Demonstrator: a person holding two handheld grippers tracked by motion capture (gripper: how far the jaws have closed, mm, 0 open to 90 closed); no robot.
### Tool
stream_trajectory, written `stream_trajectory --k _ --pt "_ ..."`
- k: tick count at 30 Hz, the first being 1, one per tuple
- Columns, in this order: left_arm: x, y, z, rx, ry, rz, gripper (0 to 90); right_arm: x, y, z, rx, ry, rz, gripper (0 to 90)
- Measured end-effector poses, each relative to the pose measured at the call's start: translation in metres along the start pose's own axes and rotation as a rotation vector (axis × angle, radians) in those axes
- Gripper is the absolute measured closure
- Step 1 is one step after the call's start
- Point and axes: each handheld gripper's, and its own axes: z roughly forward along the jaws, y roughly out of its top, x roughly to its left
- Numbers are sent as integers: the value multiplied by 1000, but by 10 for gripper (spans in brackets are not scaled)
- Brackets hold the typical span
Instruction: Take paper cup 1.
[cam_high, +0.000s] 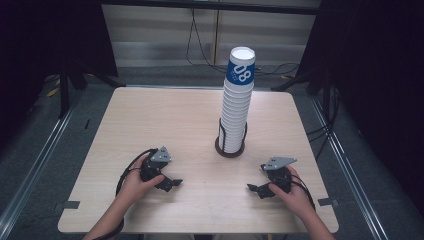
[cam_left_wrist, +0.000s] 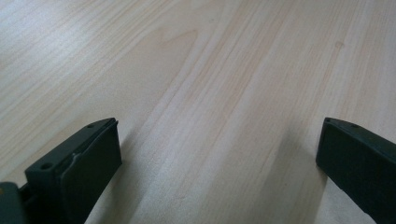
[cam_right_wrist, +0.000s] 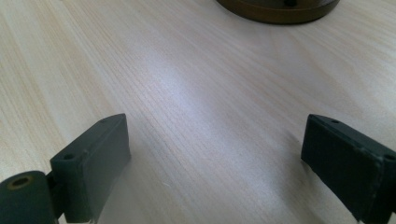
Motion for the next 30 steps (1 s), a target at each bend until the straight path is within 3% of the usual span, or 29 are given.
stream_trajectory --k 13,16,19,22,25,26,27,28,29,30 --pt "0 0 0 0 -1 -1 0 -1 1 1 -1 8 -4 71" --pt "-1 -1 0 -19 -8 -24 0 -1 1 1 -1 7 -4 74" --pt "-2 2 -2 31 10 -11 0 -2 0 -1 -7 4 0 106" --pt "-7 6 -2 65 17 -23 1 -7 0 -10 14 10 62 133" --pt "-11 10 -2 94 13 -24 23 -10 1 -16 7 7 77 142" --pt "-11 12 -3 96 9 -28 49 -11 3 -18 12 6 71 142" --pt "-12 13 -4 78 6 -61 88 -11 5 -20 6 4 68 143" --pt "-10 16 -6 70 -35 -88 213 -10 10 -25 -14 17 75 144" --pt "-10 16 -6 70 -35 -88 191 -10 10 -25 -14 17 75 144" --pt "-10 17 -6 56 -46 -118 191 -9 13 -26 -17 18 74 144"
